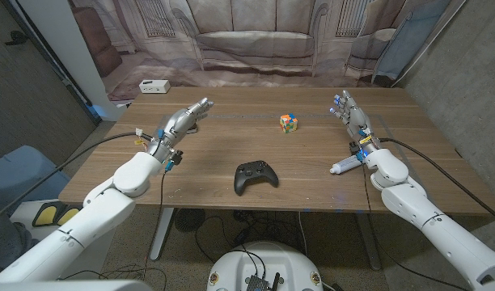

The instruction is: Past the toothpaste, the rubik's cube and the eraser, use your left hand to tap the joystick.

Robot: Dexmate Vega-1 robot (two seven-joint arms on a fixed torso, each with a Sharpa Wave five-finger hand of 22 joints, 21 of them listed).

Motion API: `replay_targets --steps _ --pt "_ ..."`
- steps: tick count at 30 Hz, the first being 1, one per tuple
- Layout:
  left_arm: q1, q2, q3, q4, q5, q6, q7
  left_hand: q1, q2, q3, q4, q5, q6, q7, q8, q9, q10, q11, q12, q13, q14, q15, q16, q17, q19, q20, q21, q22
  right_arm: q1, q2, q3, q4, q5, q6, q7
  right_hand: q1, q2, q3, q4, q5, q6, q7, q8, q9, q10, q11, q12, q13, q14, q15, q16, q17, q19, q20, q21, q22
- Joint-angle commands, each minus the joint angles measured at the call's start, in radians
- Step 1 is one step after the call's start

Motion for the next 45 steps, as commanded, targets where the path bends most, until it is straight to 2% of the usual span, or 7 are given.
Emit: replay_targets --steps 1,14,16,20,24,33,45 --pt "-0.051 -0.065 0.042 0.099 -0.118 -0.100 -0.052 0.012 -0.004 0.003 -0.007 0.001 0.005 0.025 0.003 0.003 0.004 0.010 -0.003 0.001 0.008 0.006 0.004 0.002 0.013 -0.019 0.006 0.003 0.009 0.002 -0.005 0.012 0.005 0.003 0.012 -0.009 0.004 0.000 -0.007 -0.001 0.013 0.000 0.008 0.005 0.013 0.001 0.006 0.004 0.005 0.002 0.003 0.004 0.009 -0.003 0.000 0.003" --pt "-0.099 -0.111 0.072 0.164 -0.182 -0.131 -0.071 0.020 -0.003 0.006 -0.017 0.000 -0.041 0.061 -0.012 0.002 -0.029 0.009 -0.020 0.000 -0.014 0.012 -0.006 0.001 0.002 -0.016 -0.004 0.002 -0.019 -0.016 0.001 -0.030 -0.018 -0.002 -0.018 -0.008 0.005 0.000 -0.009 -0.001 0.019 0.003 0.008 0.005 0.023 -0.003 0.008 0.004 0.018 0.001 0.006 0.003 0.018 -0.013 0.003 0.003" --pt "-0.111 -0.108 0.079 0.169 -0.202 -0.111 -0.084 0.023 -0.002 0.007 -0.020 0.000 -0.061 0.058 -0.016 0.002 -0.045 0.017 -0.026 0.000 -0.031 0.013 -0.011 0.001 -0.005 -0.015 -0.007 0.002 -0.024 -0.019 0.004 -0.038 -0.021 -0.005 -0.026 -0.008 0.005 0.000 -0.010 -0.001 0.020 0.003 0.008 0.005 0.024 -0.003 0.007 0.004 0.019 0.001 0.007 0.003 0.018 -0.013 0.003 0.003" --pt "-0.140 -0.091 0.096 0.174 -0.221 -0.061 -0.110 0.026 -0.002 0.007 -0.029 -0.001 -0.151 0.080 -0.023 0.001 -0.105 0.046 -0.039 -0.001 -0.090 0.039 -0.016 0.002 -0.042 -0.014 -0.019 0.002 -0.034 -0.019 0.007 -0.051 -0.026 -0.009 -0.042 -0.008 0.005 0.000 -0.010 -0.001 0.020 0.007 0.007 0.005 0.023 0.000 0.006 0.004 0.020 0.001 0.006 0.003 0.021 -0.017 0.003 0.003" --pt "-0.171 -0.088 0.110 0.193 -0.248 -0.028 -0.138 0.020 -0.005 0.003 -0.030 -0.001 -0.204 0.090 -0.022 0.001 -0.143 0.060 -0.043 -0.001 -0.123 0.054 -0.016 0.003 -0.068 -0.011 -0.022 0.002 -0.038 -0.014 0.005 -0.056 -0.031 -0.012 -0.052 -0.010 0.005 -0.001 -0.011 -0.001 0.018 0.028 0.005 0.005 0.008 0.021 -0.001 0.004 0.010 0.019 0.002 0.003 0.019 -0.017 0.001 0.002" --pt "-0.208 -0.100 0.127 0.236 -0.271 -0.010 -0.149 0.014 -0.007 -0.001 -0.030 0.000 -0.232 0.091 -0.021 0.001 -0.164 0.068 -0.043 -0.001 -0.141 0.062 -0.015 0.003 -0.090 -0.008 -0.026 0.003 -0.043 -0.019 -0.001 -0.078 -0.055 -0.030 -0.075 -0.011 0.006 -0.002 -0.011 -0.001 0.017 0.027 0.003 0.005 0.008 0.021 -0.002 0.004 0.012 0.021 0.002 0.004 0.021 -0.010 0.002 0.002" --pt "-0.249 -0.146 0.145 0.312 -0.308 -0.029 -0.173 0.006 -0.011 -0.007 -0.029 0.000 -0.213 0.083 -0.006 0.001 -0.145 0.058 -0.029 -0.002 -0.124 0.056 -0.003 0.004 -0.084 -0.004 -0.019 0.003 -0.058 -0.021 0.008 -0.084 -0.039 -0.036 -0.075 -0.014 0.005 -0.004 -0.012 -0.001 0.022 0.044 0.004 0.005 0.021 0.023 0.002 0.004 0.023 0.026 0.006 0.004 0.030 -0.008 0.004 0.002"
